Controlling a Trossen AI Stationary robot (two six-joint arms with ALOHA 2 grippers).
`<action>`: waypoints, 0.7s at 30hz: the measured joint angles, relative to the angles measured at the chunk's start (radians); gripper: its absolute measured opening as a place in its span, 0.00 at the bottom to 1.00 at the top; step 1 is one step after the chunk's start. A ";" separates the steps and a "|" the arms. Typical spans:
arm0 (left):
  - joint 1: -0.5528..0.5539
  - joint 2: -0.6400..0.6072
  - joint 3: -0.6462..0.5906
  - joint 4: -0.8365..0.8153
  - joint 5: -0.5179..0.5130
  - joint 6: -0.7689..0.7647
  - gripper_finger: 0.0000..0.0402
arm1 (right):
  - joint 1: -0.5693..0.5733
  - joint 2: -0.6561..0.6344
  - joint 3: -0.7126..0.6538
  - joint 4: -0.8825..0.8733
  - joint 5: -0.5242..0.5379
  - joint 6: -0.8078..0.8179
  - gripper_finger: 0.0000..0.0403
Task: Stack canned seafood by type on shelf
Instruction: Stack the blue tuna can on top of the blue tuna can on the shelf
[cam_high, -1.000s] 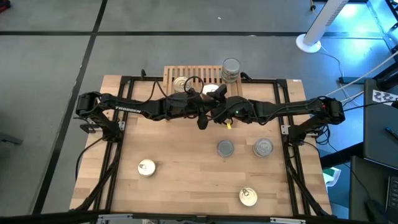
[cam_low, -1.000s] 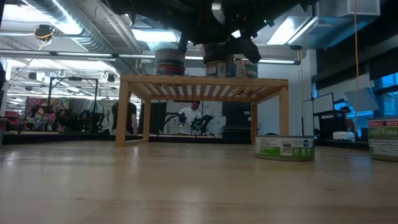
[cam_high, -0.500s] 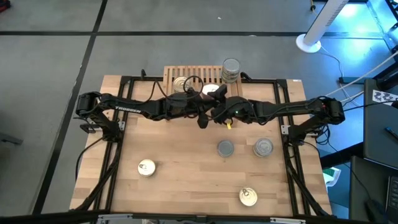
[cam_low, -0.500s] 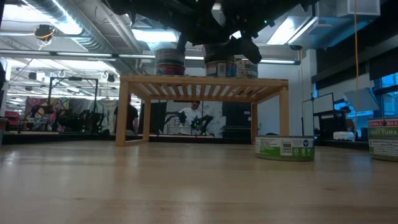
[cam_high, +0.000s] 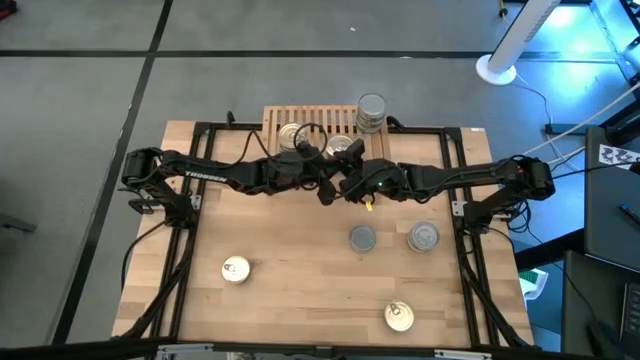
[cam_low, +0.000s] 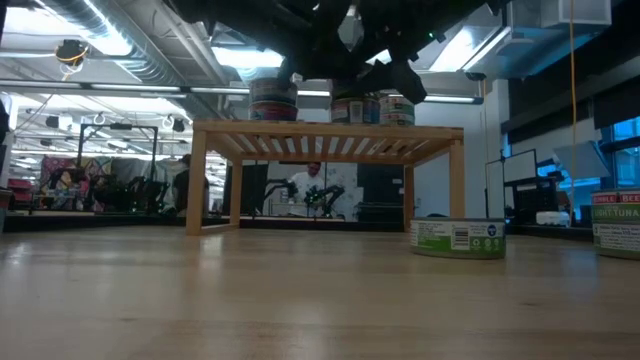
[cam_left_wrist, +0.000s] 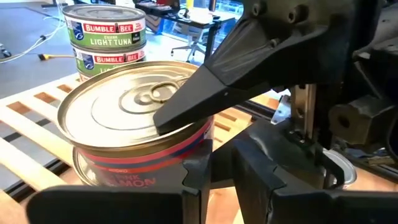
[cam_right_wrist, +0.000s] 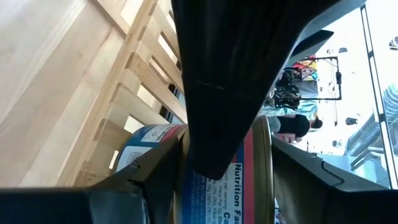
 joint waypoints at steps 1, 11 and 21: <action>0.000 0.000 0.000 0.000 -0.001 0.000 0.15 | 0.000 0.000 0.000 0.000 0.000 -0.001 0.57; 0.003 0.000 0.000 0.008 -0.010 0.000 0.15 | -0.001 -0.001 0.000 0.000 0.028 -0.001 0.57; 0.011 0.000 0.000 0.011 -0.009 0.000 0.15 | -0.001 -0.001 0.000 0.003 0.038 -0.002 0.57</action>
